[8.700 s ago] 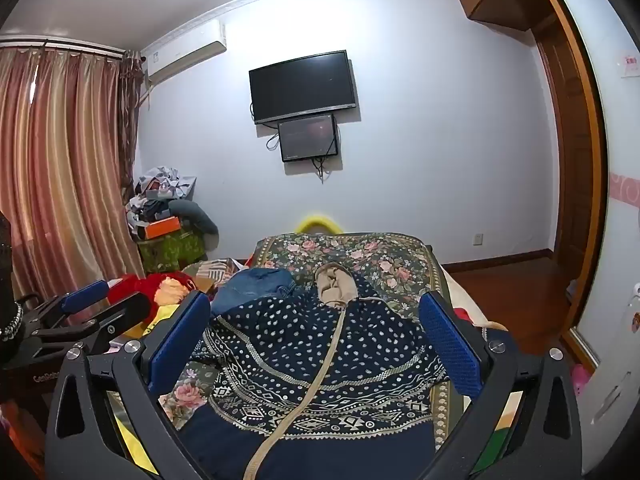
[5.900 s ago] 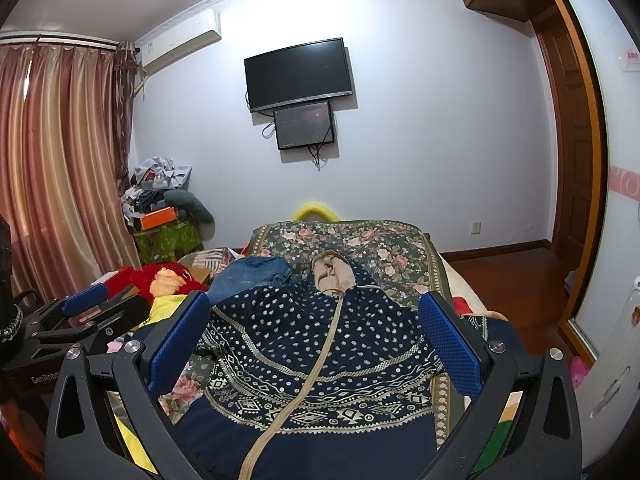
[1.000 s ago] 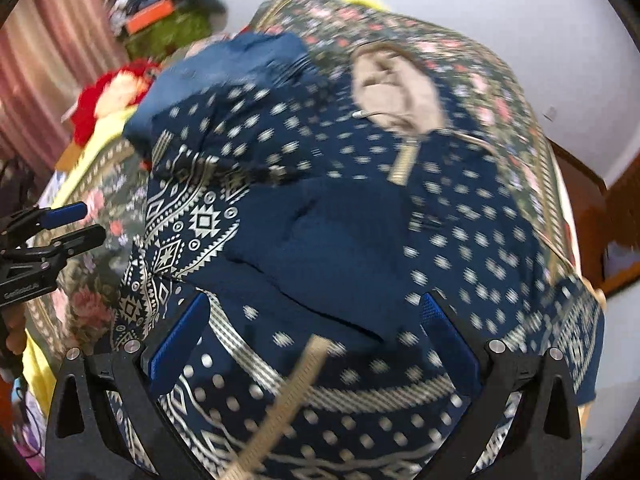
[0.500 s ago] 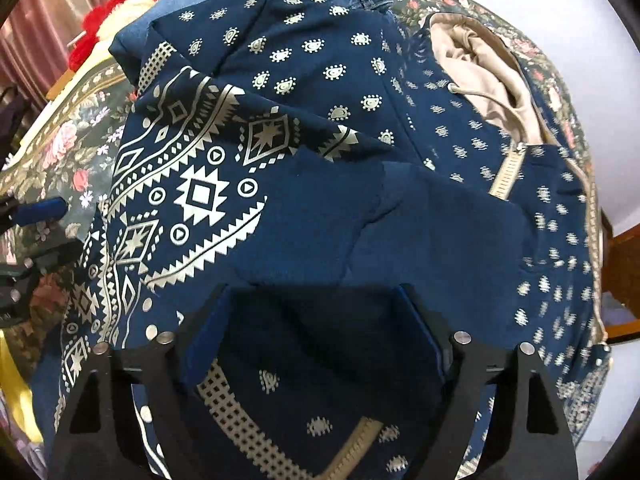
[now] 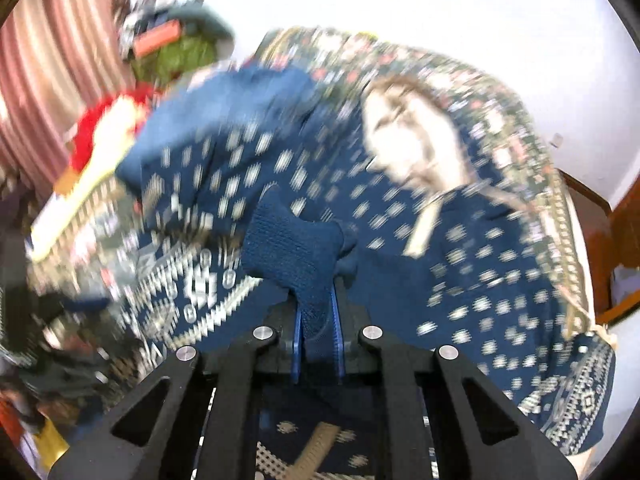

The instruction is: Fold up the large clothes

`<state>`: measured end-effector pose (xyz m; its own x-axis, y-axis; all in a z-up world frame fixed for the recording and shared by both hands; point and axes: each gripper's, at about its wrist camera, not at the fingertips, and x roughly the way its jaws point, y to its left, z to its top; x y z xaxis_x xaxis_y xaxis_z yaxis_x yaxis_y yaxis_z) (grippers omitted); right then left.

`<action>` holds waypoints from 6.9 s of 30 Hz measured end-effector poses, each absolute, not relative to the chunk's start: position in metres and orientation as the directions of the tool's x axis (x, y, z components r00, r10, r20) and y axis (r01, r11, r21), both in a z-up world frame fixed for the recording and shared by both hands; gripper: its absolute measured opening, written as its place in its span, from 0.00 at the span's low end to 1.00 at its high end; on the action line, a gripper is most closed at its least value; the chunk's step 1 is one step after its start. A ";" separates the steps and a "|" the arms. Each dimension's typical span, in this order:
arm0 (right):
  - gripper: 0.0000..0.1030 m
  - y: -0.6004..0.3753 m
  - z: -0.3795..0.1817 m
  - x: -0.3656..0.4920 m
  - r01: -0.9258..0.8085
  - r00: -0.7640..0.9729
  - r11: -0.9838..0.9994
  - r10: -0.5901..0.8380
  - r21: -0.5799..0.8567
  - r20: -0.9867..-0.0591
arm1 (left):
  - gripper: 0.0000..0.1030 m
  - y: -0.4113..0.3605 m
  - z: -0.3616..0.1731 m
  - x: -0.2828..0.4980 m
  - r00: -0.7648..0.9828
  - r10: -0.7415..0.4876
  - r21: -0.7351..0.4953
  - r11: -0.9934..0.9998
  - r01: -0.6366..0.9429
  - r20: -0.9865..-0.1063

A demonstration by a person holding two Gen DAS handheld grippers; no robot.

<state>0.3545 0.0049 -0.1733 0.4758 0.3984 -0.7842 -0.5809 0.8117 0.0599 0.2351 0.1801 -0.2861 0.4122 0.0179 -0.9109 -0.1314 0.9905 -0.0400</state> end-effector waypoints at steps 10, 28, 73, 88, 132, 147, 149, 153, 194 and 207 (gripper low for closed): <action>0.11 -0.077 -0.110 0.356 -0.390 0.655 0.898 0.426 0.204 -0.624 | 0.80 0.170 -0.290 0.242 0.384 0.065 -0.013 0.980 -0.197 -0.921; 0.13 -0.178 -0.227 0.367 -0.116 0.435 0.936 0.348 0.332 -0.830 | 0.80 0.164 -0.296 0.261 0.356 0.154 0.061 0.964 -0.259 -0.922; 0.78 -0.410 -0.261 0.364 0.358 0.468 0.750 0.371 0.556 -0.802 | 0.86 -0.016 -0.181 0.318 0.538 -0.156 -0.122 0.988 0.099 -0.829; 0.51 -0.411 -0.277 0.409 0.450 0.510 0.746 0.236 0.490 -0.827 | 0.86 0.000 -0.210 0.320 0.486 -0.112 -0.107 0.994 0.037 -0.867; 0.09 -0.067 -0.215 0.364 -0.303 0.219 0.815 0.564 0.495 -0.796 | 0.86 0.089 -0.181 0.240 0.560 -0.073 -0.122 0.991 -0.051 -0.826; 0.54 -0.120 -0.202 0.327 -0.394 0.197 0.838 0.479 0.378 -0.855 | 0.86 0.044 -0.174 0.257 0.543 -0.116 -0.107 0.993 0.047 -0.832; 0.55 -0.145 -0.190 0.325 -0.374 0.265 0.859 0.460 0.349 -0.847 | 0.86 0.025 -0.168 0.266 0.548 -0.122 -0.092 0.992 0.083 -0.828; 0.55 -0.191 -0.177 0.321 -0.316 0.373 0.900 0.408 0.299 -0.833 | 0.86 -0.011 -0.160 0.283 0.546 -0.176 -0.103 0.981 0.162 -0.819; 0.55 -0.250 -0.205 0.331 -0.146 0.420 0.913 0.405 0.380 -0.812 | 0.03 -0.058 -0.134 0.375 0.644 -0.196 -0.089 0.977 0.195 -0.739; 0.55 -0.160 -0.228 0.366 -0.248 0.285 0.877 0.473 0.413 -0.834 | 0.03 0.052 -0.123 0.305 0.708 -0.088 -0.097 0.995 0.028 -0.701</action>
